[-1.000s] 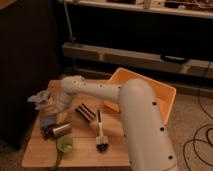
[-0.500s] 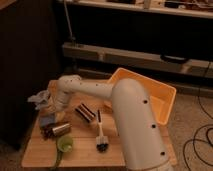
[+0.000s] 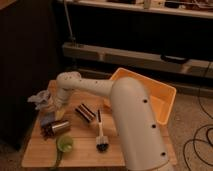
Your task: Place sponge in plastic cup
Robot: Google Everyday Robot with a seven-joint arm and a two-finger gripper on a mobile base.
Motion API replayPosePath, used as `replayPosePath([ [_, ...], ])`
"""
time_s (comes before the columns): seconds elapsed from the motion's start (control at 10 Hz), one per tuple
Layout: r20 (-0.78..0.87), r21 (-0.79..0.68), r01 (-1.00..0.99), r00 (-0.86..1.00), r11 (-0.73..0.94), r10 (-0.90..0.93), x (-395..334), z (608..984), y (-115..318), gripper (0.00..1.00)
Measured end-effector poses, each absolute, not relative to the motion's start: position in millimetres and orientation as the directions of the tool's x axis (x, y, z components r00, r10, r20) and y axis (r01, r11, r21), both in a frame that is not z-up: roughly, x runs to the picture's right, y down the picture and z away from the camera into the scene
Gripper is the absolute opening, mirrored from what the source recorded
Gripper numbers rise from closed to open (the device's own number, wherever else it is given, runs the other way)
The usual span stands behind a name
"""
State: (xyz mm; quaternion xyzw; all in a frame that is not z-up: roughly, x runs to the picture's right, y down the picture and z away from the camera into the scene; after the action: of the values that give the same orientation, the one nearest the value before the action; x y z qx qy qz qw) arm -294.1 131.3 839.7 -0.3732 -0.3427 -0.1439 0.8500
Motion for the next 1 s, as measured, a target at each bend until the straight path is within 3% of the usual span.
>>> replayPosePath([
  [0.3, 0.664, -0.537, 0.433, 0.746, 0.724, 0.046, -254, 799, 83, 0.0],
  [0.5, 0.645, -0.545, 0.405, 0.762, 0.734, 0.059, -215, 771, 76, 0.0],
  [1.0, 0.63, -0.548, 0.366, 0.773, 0.752, 0.083, -163, 708, 133, 0.0],
])
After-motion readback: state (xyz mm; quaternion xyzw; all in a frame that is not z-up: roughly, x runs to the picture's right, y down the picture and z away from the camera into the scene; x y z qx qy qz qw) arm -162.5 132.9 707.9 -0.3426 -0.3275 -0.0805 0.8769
